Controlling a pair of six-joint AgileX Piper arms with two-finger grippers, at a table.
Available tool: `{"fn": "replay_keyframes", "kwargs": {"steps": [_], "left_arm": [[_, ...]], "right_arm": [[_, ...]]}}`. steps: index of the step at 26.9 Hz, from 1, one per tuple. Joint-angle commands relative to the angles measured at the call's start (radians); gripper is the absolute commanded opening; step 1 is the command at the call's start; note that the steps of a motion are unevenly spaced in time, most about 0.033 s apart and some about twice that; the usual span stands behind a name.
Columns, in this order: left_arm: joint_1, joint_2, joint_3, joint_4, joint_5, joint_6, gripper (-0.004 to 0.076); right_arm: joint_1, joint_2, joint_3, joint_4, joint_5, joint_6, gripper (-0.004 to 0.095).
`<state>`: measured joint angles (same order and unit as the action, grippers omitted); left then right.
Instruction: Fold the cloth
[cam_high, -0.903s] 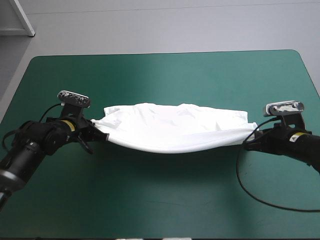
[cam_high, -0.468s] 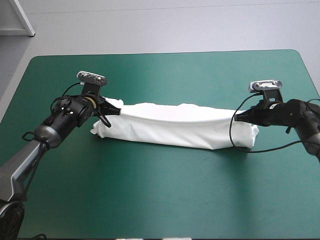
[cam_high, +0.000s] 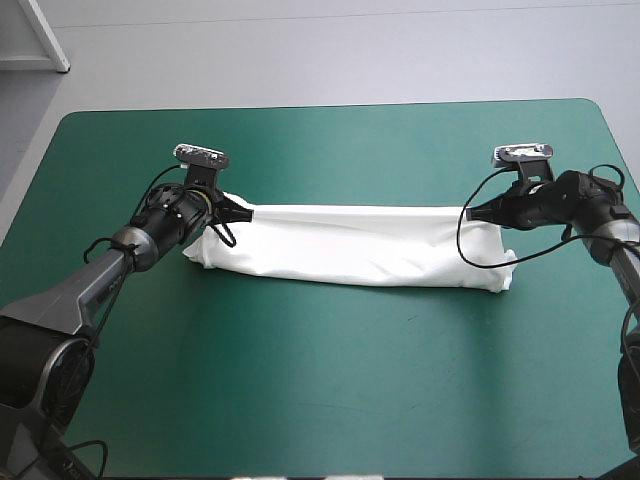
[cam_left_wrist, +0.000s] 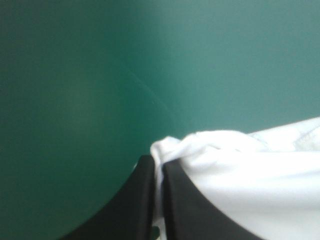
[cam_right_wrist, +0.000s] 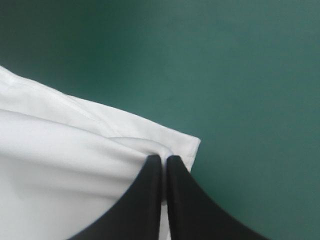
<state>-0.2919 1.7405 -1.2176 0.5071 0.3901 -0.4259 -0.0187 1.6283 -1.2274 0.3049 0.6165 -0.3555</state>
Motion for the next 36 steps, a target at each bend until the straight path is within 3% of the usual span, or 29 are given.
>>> {"fn": "replay_keyframes", "kwargs": {"steps": [1,6,9,12,13,16,18,23,26,28,29,30,31,34,36], "left_arm": [[0.006,-0.045,-0.035,0.024,-0.107,-0.016,0.0021],[0.006,-0.045,-0.035,0.024,-0.183,-0.016,0.0023],[0.014,-0.045,-0.041,0.023,-0.193,-0.016,0.0074],[0.035,-0.048,-0.054,0.023,-0.188,-0.016,0.0244],[0.049,-0.05,-0.065,0.023,-0.184,-0.016,0.0346],[0.079,-0.059,-0.1,0.023,-0.166,-0.016,0.0555],[0.089,-0.068,-0.137,0.023,-0.131,-0.014,0.0594],[0.05,-0.099,-0.197,0.023,-0.099,0.05,0.057],[-0.013,-0.114,-0.199,0.023,-0.102,0.071,0.0516],[-0.099,-0.117,-0.199,0.023,-0.075,0.08,0.0377],[-0.159,-0.117,-0.199,0.021,-0.055,0.08,0.0227],[-0.181,-0.117,-0.199,0.021,-0.05,0.08,0.0157],[-0.233,-0.117,-0.197,0.02,-0.048,0.082,0.0022],[-0.292,-0.115,-0.197,-0.023,-0.039,0.082,0.0027],[-0.317,-0.098,-0.197,-0.19,-0.029,0.181,0.0027]], "right_arm": [[-0.024,-0.041,-0.036,-0.009,-0.054,0.001,-0.0018],[-0.024,-0.041,-0.036,-0.011,-0.05,0.001,0.0],[-0.024,-0.041,-0.036,-0.011,-0.05,0.001,0.0127],[-0.032,-0.041,-0.036,-0.013,-0.06,0.009,0.0317],[-0.039,-0.041,-0.038,-0.015,-0.069,0.015,0.039],[-0.072,-0.041,-0.064,-0.012,-0.073,0.023,0.0505],[-0.092,-0.043,-0.092,-0.014,-0.051,0.034,0.0515],[-0.126,-0.061,-0.181,-0.022,0.074,0.041,0.0513],[-0.131,-0.095,-0.198,-0.02,0.117,0.043,0.0513],[-0.131,-0.142,-0.198,-0.022,0.157,0.046,0.0513],[-0.131,-0.173,-0.198,-0.023,0.194,0.051,0.0513],[-0.131,-0.185,-0.198,-0.024,0.207,0.056,0.0511],[-0.131,-0.213,-0.198,-0.029,0.241,0.064,0.0483],[-0.131,-0.247,-0.198,-0.045,0.289,0.072,0.041],[-0.133,-0.271,-0.193,-0.067,0.334,0.101,0.0374]]}}
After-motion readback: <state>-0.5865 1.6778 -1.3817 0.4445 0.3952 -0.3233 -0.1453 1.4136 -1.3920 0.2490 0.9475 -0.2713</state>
